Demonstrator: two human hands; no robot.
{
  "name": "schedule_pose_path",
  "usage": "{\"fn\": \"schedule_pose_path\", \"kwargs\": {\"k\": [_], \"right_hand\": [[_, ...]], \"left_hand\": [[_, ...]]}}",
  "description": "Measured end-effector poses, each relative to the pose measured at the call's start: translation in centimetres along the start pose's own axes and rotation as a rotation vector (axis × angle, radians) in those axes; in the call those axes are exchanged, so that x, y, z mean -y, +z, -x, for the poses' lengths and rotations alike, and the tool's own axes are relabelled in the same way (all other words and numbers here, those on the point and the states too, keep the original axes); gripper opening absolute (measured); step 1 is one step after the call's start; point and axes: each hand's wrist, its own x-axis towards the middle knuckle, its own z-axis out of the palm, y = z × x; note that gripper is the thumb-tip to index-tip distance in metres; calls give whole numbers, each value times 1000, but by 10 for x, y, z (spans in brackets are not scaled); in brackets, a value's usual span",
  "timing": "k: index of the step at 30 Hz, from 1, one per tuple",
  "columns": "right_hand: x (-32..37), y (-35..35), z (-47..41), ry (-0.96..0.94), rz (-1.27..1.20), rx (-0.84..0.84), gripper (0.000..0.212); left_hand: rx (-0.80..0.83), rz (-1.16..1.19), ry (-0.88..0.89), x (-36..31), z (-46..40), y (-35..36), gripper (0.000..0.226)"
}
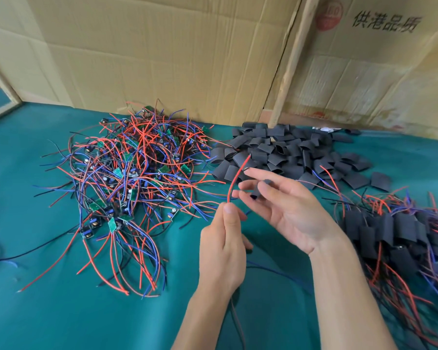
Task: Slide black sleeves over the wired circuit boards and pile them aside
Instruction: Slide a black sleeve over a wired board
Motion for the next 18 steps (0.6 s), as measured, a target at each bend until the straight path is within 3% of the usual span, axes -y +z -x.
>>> {"fn": "schedule_pose_path", "kwargs": {"k": [5, 12, 18], "right_hand": [[-1, 6, -3, -45, 107, -3, 40], [-1, 7, -3, -51, 134, -5, 39], [-2, 4, -8, -202, -63, -275, 18]], "left_hand": [[48, 57, -16, 0, -1, -2, 68], [65, 29, 57, -4, -5, -4, 28], [-13, 106, 34, -3, -6, -3, 30]]}}
